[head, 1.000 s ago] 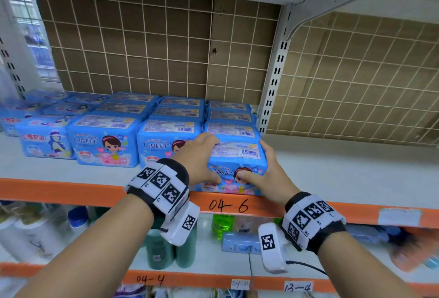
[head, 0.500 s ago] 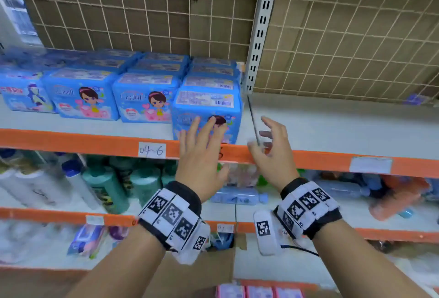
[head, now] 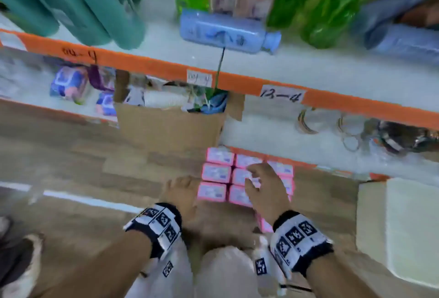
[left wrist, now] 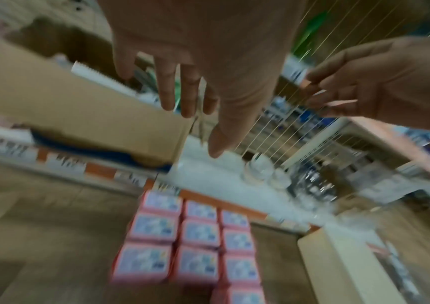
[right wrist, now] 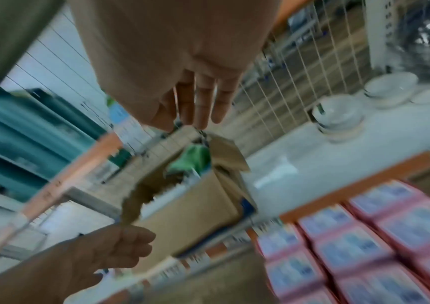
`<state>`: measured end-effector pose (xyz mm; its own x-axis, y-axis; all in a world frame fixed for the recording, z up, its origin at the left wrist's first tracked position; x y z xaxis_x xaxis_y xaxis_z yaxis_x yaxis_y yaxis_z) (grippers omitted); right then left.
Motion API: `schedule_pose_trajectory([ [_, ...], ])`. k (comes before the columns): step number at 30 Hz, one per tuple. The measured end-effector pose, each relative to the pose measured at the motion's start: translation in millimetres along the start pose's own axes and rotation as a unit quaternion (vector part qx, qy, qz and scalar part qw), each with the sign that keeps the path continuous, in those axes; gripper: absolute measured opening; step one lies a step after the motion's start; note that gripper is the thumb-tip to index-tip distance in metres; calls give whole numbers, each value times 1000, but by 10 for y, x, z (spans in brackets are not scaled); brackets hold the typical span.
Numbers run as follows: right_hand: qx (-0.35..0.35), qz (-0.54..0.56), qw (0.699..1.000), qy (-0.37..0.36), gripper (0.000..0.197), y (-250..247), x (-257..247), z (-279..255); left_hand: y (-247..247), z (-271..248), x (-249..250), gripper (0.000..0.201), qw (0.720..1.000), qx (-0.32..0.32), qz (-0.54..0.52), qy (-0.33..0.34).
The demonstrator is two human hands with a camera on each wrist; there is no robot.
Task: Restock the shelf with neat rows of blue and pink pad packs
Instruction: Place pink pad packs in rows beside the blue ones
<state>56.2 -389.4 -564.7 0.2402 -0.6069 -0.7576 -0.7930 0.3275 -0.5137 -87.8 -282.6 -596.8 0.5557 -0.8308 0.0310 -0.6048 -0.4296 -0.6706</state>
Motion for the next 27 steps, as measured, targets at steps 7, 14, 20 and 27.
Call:
schedule_pose_trajectory([
  [7,-119,-83,988,60,35,1308,1698,654,2008,1508,-70,63,996,-90,10,-4],
  [14,-140,-198,969,47,53,2308,2931,1615,2991,2834,-22,90,998,1,64,14],
  [20,-154,-288,944,51,68,2657,3304,2091,3261,3291,-39,99,998,62,-1,-5],
  [27,-197,-470,860,27,93,2890,3224,2193,3511,3104,-290,93,997,56,-38,40],
])
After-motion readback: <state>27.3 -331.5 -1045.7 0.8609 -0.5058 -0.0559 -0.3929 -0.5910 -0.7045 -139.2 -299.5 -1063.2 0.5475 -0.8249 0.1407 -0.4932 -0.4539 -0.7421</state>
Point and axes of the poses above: each hand's wrist, its own z-axis towards the middle knuckle, its own y-axis out of the palm, x = y × z, the point moved 6 cm from there along z, towards the middle knuckle, and after that the axes turned 7 degrees about z, right-handed, at the moved point
